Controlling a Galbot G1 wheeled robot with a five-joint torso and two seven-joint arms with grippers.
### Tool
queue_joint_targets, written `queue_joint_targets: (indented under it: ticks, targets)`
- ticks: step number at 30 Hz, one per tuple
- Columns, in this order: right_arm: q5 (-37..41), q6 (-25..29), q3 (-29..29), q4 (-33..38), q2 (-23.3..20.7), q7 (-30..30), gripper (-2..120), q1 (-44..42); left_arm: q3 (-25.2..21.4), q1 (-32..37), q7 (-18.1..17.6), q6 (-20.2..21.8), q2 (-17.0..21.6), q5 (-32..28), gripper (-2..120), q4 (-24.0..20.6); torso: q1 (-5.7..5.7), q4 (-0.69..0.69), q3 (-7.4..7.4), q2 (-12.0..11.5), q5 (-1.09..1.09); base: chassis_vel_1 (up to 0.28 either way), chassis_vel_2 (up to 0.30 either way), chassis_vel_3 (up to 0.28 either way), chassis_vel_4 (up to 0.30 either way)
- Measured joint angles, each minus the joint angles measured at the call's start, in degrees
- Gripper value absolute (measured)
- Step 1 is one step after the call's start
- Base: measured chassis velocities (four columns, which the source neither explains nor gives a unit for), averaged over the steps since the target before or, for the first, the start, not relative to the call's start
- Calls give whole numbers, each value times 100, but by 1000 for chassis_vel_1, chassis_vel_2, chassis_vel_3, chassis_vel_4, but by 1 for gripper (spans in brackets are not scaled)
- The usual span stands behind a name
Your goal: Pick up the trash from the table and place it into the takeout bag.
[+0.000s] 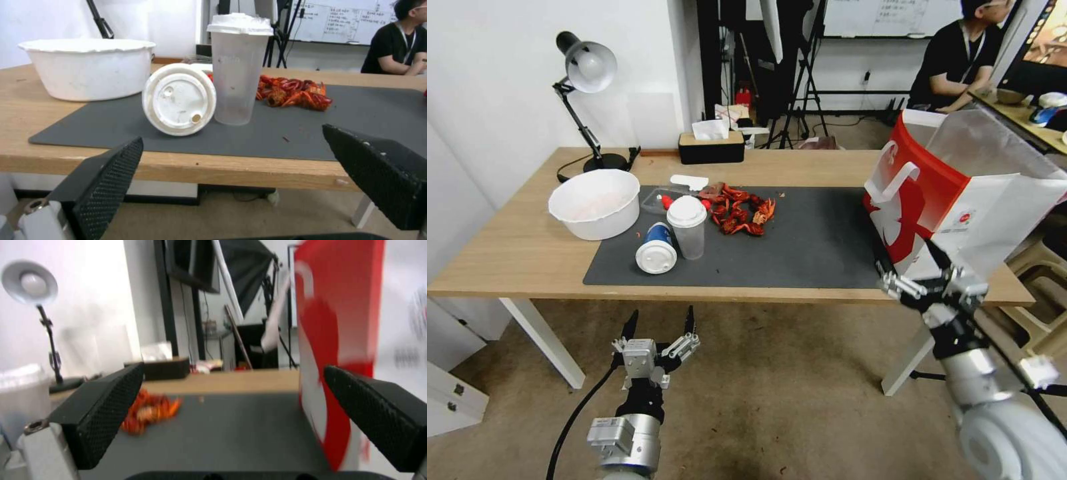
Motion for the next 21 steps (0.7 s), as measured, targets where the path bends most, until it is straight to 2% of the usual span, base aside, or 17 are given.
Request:
queue_joint_targets:
  ticks: [9,21]
  targets:
    - [-270,374,-49,-342,378,-194,100,-356,1,-76,-3,30,62,-86,100,14,0,1,0,0,0,0,0,0,0]
    - [-550,585,-110,-619,714,-367,100,-587,13,-140,-3,58,149,-166,100,48,0,0,0,0,0,0,0,0,0]
